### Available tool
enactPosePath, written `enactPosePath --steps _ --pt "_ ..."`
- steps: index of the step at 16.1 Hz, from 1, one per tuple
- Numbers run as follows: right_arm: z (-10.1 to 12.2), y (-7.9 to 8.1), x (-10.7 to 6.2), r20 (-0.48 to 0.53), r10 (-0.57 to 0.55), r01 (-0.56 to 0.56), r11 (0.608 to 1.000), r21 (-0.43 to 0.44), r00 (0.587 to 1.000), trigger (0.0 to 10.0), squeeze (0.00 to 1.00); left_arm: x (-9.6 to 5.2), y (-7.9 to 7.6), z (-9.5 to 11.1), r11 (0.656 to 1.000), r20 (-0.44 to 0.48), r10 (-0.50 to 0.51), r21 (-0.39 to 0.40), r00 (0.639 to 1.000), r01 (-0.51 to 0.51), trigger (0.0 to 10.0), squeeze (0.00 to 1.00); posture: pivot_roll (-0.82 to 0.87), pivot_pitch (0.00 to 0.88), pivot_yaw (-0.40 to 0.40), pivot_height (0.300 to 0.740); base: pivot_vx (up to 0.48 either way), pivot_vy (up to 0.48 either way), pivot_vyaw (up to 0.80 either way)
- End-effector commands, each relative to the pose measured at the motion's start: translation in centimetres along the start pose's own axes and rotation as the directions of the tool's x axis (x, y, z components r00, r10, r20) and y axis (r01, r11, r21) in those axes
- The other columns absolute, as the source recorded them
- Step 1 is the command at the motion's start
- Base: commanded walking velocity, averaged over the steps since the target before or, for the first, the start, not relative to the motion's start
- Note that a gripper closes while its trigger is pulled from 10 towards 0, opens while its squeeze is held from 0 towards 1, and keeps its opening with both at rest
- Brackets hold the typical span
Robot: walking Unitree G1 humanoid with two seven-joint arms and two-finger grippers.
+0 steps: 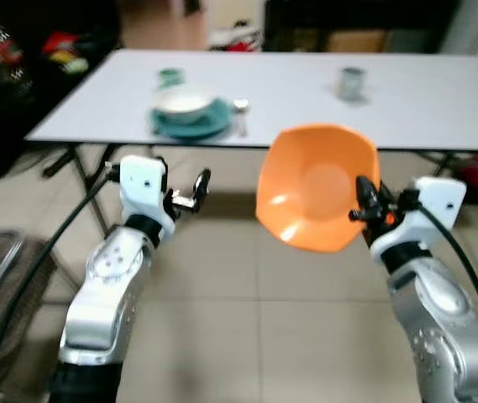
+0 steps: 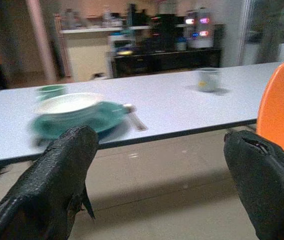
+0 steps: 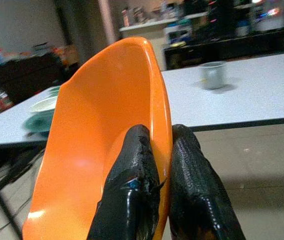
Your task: Setting the table
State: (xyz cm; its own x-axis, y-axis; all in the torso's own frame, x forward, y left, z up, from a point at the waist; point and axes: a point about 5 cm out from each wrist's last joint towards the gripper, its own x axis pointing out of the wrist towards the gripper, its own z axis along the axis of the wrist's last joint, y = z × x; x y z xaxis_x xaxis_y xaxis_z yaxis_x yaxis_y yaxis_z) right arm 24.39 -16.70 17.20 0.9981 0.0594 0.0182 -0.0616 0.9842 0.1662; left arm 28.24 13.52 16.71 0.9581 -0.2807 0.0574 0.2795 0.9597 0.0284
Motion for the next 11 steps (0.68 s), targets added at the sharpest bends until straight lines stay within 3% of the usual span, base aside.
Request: enactPosePath --steps 1,7,11 --pt "1.10 0.01 -0.08 0.052 0.000 0.000 1.000 -0.001 0.999 10.0 0.00 0.09 -0.42 0.56 1.000 0.020 -0.027 0.011 0.999 0.027 10.0 0.00 0.00 0.000 0.021 0.740 0.356 0.000 -0.80" --pt "1.08 0.18 0.03 0.053 0.012 -0.012 1.000 0.000 0.999 10.0 0.00 -0.01 -0.40 0.53 1.000 0.023 -0.029 0.012 0.999 0.029 10.0 0.00 0.01 0.000 0.013 0.740 0.365 0.000 -0.77" --pt "1.13 0.27 0.09 0.059 0.015 -0.015 1.000 0.001 0.998 10.0 0.00 -0.04 -0.39 0.62 0.999 0.026 -0.035 0.015 0.999 0.035 10.0 0.00 0.01 0.000 0.014 0.740 0.372 0.000 0.00"
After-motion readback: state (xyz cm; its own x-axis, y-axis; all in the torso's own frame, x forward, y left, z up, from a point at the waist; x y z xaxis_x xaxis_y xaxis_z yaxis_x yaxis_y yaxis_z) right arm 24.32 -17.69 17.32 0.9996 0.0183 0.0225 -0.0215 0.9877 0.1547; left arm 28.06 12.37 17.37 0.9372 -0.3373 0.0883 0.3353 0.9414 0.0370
